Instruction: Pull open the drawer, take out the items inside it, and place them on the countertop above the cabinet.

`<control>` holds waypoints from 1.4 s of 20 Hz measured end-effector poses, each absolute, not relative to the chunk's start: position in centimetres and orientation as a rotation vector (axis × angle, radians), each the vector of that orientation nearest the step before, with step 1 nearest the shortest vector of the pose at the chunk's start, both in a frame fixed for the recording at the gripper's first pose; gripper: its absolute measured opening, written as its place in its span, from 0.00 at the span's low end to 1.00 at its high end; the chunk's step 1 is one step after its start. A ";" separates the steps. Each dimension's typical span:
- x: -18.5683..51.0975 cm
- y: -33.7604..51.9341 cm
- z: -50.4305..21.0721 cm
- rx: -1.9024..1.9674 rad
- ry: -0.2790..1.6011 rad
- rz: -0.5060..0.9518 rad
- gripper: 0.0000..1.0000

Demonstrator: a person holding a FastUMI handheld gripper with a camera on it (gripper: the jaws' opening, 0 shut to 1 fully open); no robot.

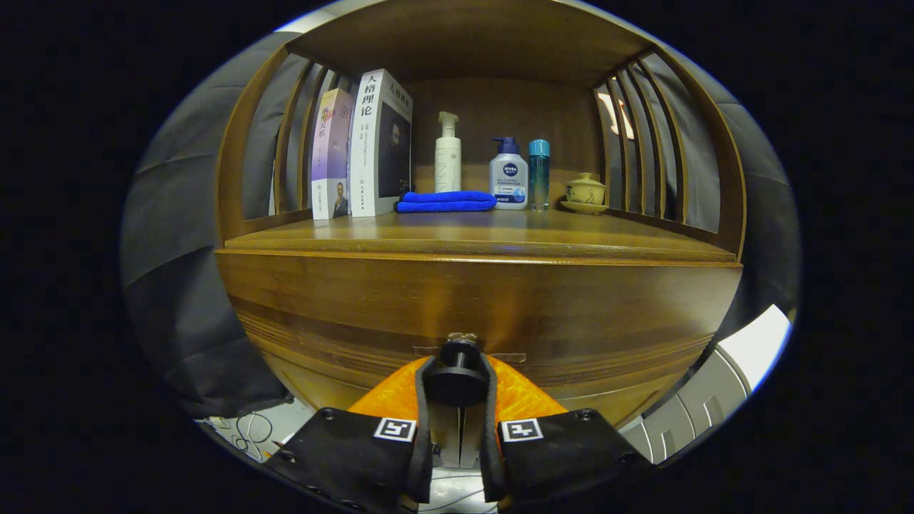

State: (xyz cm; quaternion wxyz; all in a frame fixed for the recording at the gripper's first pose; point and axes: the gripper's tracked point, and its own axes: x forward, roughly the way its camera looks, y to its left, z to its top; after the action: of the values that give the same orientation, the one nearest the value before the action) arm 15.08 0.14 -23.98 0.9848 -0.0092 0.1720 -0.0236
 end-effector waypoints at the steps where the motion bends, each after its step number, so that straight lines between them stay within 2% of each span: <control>1: 15.1 0.1 -24.0 -0.012 0.346 -0.044 0.29; 8: 13.8 0.0 -24.0 -0.023 0.347 -0.039 0.29; 28: 4.3 1.1 -23.7 -0.103 0.331 -0.052 0.29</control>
State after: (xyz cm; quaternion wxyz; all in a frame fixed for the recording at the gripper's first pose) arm 4.34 1.11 -23.73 0.9847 -0.0511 0.1647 -0.0260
